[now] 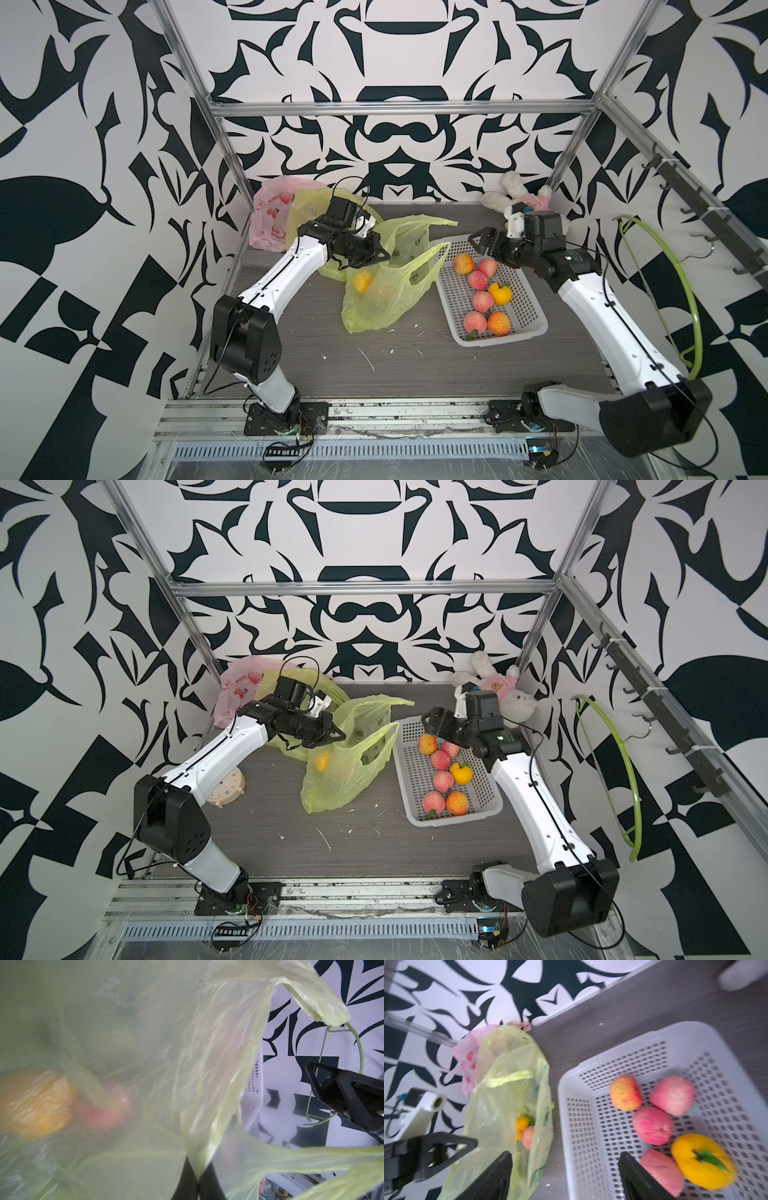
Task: Place the peach into a plastic bag & tie a knot
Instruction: Place the peach in the plastic bag, then pick up the peach from the basket.
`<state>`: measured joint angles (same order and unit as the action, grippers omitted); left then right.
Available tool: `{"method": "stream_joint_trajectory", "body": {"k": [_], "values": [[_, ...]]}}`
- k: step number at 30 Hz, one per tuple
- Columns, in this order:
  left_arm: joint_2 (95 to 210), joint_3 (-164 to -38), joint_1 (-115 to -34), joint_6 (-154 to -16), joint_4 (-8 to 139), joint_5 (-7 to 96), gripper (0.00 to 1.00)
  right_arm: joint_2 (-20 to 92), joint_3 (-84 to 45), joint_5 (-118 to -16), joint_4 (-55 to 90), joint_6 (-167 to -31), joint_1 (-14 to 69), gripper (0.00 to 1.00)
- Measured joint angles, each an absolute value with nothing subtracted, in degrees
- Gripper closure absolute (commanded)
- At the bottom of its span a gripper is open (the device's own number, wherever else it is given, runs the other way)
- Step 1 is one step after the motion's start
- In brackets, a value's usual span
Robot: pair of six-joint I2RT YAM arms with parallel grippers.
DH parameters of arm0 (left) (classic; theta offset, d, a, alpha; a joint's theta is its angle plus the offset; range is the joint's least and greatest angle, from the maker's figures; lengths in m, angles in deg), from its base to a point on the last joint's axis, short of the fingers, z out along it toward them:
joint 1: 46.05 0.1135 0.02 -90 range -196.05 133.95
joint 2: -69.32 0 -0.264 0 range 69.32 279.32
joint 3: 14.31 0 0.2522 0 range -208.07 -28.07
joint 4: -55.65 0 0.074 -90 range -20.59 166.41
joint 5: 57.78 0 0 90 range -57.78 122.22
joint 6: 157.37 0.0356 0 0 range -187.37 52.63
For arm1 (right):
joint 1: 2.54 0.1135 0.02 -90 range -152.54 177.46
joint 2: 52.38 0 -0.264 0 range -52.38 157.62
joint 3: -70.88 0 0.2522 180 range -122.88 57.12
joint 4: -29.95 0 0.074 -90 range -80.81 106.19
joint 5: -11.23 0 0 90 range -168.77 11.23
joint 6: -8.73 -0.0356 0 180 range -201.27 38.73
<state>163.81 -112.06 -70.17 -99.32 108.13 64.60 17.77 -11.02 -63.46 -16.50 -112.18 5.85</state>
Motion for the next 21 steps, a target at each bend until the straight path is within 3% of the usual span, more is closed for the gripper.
{"method": "stream_joint_trajectory", "body": {"k": [8,21], "values": [[163.81,-112.06,-70.17,-99.32,108.13,64.62,1.0,37.77,-13.64,-68.05,-18.84,-106.13,5.67,0.02],[163.81,-112.17,-70.17,-99.3,108.18,64.65,1.0,56.37,-28.07,-72.2,-19.82,-102.02,9.28,0.13]]}}
